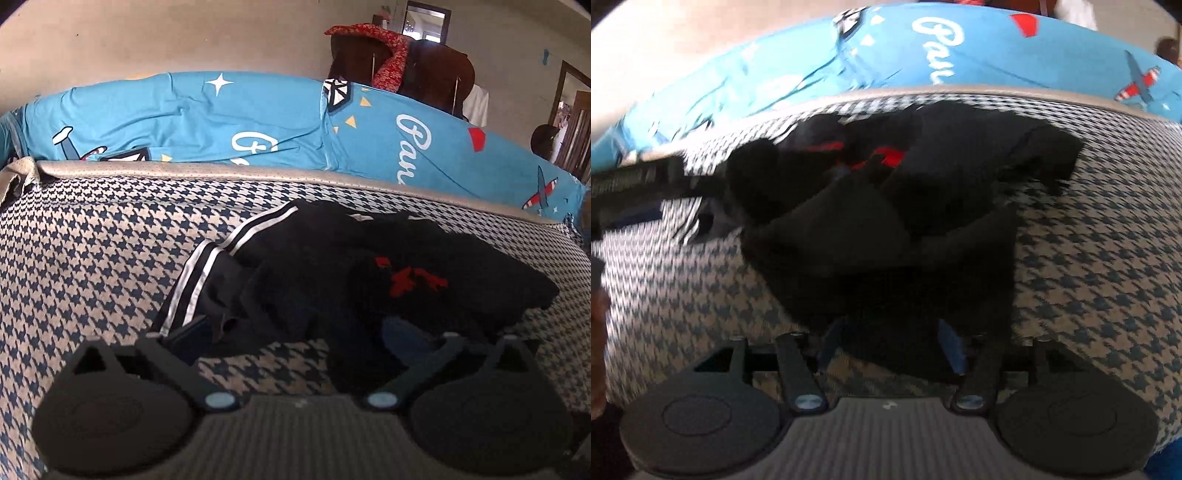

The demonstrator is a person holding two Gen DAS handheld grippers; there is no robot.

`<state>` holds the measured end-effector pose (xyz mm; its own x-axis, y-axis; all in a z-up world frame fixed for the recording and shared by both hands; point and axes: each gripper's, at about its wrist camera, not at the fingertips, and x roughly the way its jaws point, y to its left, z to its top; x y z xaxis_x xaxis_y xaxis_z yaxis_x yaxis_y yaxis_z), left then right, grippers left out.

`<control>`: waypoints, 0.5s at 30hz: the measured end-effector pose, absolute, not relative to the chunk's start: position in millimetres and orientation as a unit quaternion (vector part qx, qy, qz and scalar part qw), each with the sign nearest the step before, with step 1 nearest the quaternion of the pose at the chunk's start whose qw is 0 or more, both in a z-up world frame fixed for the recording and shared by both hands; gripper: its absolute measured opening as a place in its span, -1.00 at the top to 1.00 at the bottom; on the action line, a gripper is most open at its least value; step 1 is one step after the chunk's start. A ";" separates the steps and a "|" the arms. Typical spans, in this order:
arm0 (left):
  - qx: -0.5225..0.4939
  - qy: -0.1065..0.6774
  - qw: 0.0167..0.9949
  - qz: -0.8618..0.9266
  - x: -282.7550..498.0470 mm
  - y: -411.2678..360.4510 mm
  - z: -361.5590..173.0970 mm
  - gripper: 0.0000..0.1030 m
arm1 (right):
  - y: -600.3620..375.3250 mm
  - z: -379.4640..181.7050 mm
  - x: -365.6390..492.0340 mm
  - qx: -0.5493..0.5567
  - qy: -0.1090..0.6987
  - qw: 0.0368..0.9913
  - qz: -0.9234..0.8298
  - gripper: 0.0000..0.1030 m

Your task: Fold clothes

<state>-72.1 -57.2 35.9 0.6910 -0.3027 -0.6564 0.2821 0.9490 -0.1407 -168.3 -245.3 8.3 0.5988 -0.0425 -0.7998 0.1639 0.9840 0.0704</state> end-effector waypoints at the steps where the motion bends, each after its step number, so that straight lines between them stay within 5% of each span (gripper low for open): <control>1: -0.017 0.361 0.919 -0.157 -71.1 -56.5 35.3 -0.99 | -241.8 6.1 -167.9 0.053 0.446 0.891 -0.057 -0.21; 3: -0.021 0.364 0.919 -0.152 -69.1 -55.0 33.7 -0.99 | -235.9 3.6 -168.0 0.026 0.443 0.894 -0.059 -0.15; 6: -0.018 0.364 0.921 -0.140 -67.4 -52.9 31.4 -0.99 | -238.1 7.4 -170.5 0.036 0.429 0.900 -0.065 0.82; 15: -0.008 0.364 0.925 -0.110 -64.3 -45.9 27.2 -0.99 | -277.3 35.3 -195.1 0.112 0.345 0.913 -0.189 0.87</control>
<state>-64.3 -45.9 27.2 0.7107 -0.2095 -0.6716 0.1975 0.9757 -0.0953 -195.1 -277.3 35.3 0.6905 -0.2669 -0.6723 0.4213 0.9039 0.0739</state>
